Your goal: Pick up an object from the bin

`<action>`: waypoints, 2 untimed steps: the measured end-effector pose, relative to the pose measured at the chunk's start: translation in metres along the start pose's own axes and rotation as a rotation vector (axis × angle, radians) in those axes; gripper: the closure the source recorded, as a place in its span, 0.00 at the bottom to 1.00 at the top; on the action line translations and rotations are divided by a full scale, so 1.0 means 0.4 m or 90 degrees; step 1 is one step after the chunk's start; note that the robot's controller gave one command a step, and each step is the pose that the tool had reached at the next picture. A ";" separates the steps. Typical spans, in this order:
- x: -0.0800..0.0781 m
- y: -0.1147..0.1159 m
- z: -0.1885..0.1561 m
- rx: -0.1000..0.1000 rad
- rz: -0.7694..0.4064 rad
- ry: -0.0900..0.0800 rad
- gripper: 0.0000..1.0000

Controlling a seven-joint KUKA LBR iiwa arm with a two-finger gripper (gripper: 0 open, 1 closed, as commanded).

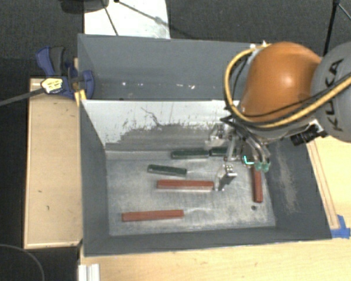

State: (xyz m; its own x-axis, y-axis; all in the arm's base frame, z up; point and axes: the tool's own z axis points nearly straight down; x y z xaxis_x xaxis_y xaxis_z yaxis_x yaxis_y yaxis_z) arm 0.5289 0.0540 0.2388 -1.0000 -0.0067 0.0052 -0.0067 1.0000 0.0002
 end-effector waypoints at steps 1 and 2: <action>-0.004 -0.001 -0.010 0.000 0.001 -0.005 0.00; -0.032 -0.012 0.084 0.000 -0.038 -0.009 0.00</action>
Offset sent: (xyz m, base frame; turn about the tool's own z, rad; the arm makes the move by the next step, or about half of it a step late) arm 0.0260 -0.0123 -0.0989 -0.1590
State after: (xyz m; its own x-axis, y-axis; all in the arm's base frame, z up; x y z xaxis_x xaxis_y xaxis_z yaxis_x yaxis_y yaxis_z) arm 0.5417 0.0494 0.2050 -0.9977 -0.0669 -0.0089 -0.0669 0.9978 0.0005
